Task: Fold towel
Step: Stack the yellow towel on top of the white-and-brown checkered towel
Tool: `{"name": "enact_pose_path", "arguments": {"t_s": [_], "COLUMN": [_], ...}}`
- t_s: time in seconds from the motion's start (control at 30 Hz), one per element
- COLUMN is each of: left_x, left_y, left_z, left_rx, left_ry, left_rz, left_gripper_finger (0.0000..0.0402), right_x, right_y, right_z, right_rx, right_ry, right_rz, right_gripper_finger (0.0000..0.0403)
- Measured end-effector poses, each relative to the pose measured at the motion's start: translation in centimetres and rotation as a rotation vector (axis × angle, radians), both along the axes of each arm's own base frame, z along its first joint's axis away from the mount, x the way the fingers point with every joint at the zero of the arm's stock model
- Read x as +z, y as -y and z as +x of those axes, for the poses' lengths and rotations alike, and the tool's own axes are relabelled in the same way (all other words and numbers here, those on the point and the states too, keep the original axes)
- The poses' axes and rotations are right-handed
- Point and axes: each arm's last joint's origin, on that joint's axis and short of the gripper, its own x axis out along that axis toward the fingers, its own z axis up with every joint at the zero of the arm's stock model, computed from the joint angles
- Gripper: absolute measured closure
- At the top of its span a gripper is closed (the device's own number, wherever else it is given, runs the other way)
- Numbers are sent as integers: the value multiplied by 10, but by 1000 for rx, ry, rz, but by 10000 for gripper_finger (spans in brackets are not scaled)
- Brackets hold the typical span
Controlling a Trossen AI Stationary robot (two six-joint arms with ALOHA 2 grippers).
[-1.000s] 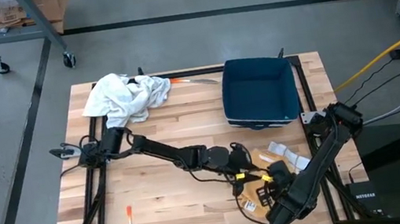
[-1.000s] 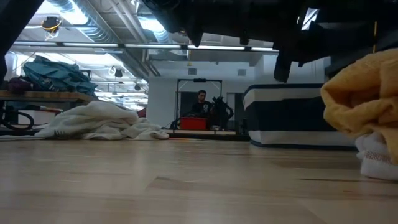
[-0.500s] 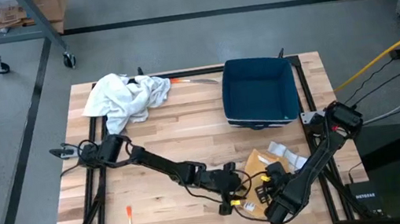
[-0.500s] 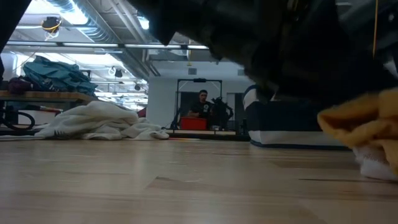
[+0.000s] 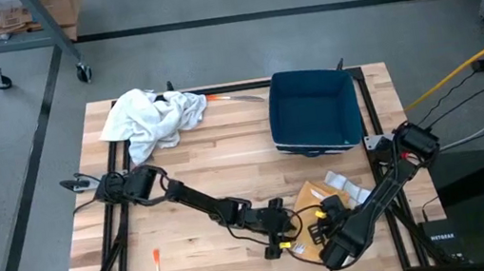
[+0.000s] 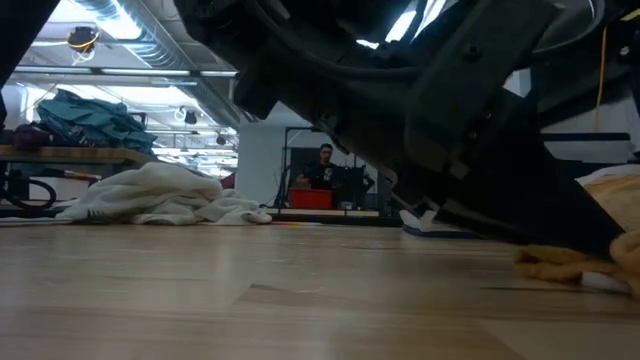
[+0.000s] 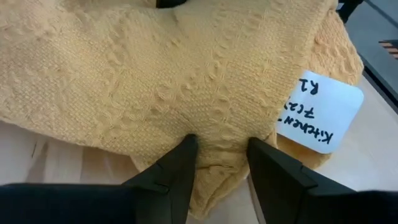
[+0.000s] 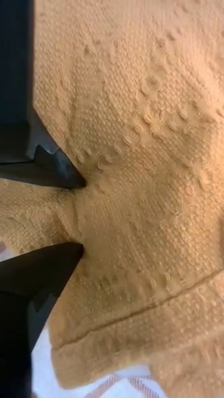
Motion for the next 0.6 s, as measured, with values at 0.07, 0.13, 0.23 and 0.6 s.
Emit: {"name": "enact_pose_path", "arguments": {"t_s": [0.07, 0.13, 0.23, 0.6], "left_x": [8, 20, 46, 71], "left_y": [0, -1, -1, 6], "left_z": [0, 0, -1, -5], "left_rx": [-1, -2, -11, -56], "left_ry": [23, 46, 114, 199], "left_rz": [-8, -18, -25, 2], "left_gripper_finger": [261, 261, 261, 261], "right_x": [5, 12, 23, 57], "right_y": [-1, -2, -4, -11], "right_z": [1, 2, 4, 13], "right_rx": [0, 1, 1, 16], "right_ry": [-9, -19, -26, 44], "right_rz": [-10, -19, -29, -49], "right_gripper_finger": [242, 242, 242, 242]}}
